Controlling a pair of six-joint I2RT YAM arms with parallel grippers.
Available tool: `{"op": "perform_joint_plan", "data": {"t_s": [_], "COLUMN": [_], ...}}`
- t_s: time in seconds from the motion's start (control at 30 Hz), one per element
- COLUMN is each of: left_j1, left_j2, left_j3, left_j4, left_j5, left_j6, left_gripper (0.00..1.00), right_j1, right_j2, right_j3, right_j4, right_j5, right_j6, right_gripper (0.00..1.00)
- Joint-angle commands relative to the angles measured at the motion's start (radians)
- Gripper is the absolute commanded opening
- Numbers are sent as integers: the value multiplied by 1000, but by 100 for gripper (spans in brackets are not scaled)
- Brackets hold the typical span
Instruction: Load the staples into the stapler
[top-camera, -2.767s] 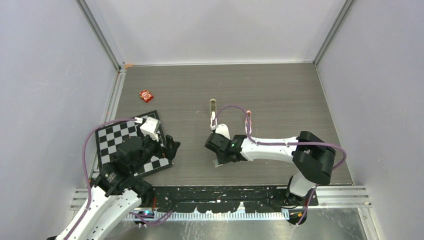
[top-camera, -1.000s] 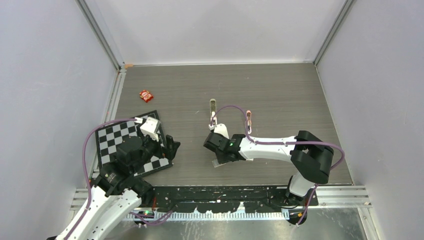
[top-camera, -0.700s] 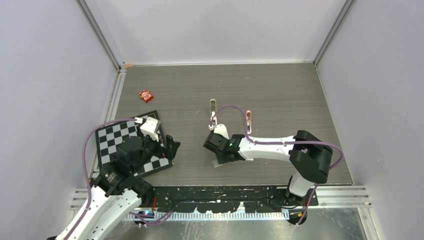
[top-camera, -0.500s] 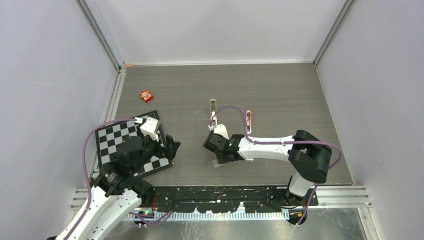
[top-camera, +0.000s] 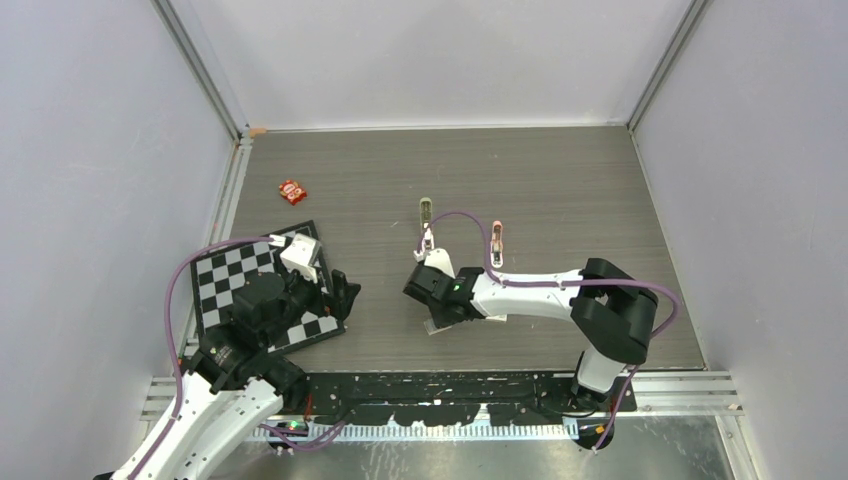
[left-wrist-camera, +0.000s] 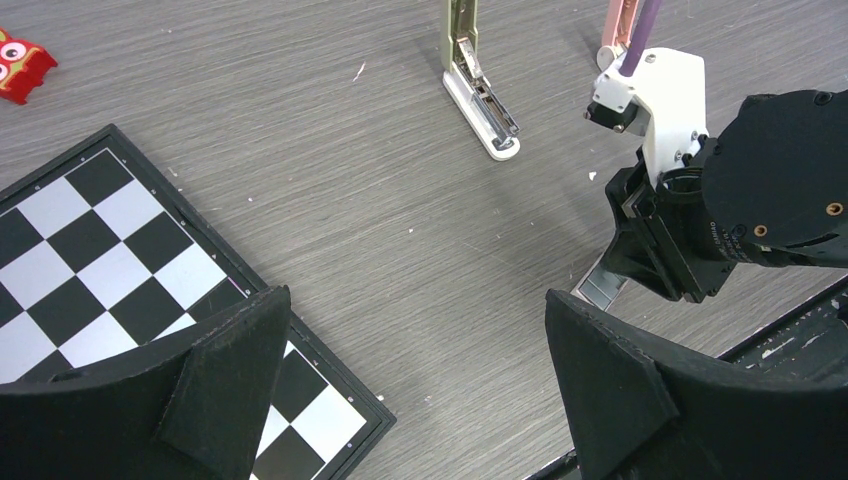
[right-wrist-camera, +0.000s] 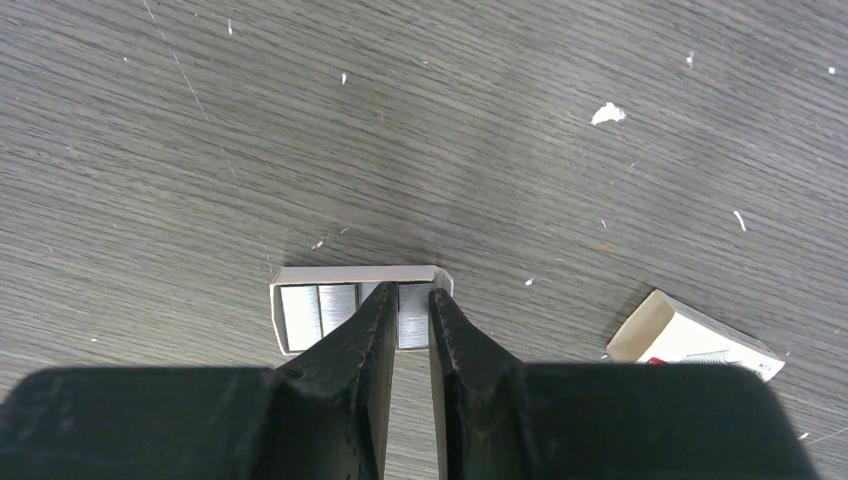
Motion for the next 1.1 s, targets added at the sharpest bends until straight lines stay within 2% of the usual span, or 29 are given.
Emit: {"op": "perform_joint_plan", "data": {"t_s": [0.0,0.2,0.83,1.07], "left_j1": [1,0,0,1], "left_j2": [3,4,6,5], "left_j3": [3,2,2,1], "left_j4": [14,13,14,15], "left_j5": [-6,-4,-3,-3], "left_j6": [17,18,18,18], "left_gripper": [100,100,100,100], "right_j1": [8,7,8,13], "right_j2": [21,36,-60,-90], "right_j3": [44,46,78,68], "right_j4": [1,-8,-46,-30], "right_j5": [-1,1,39,13], "right_j6": [-8,-7,-26,-8], "right_gripper": [24,26,15,17]}}
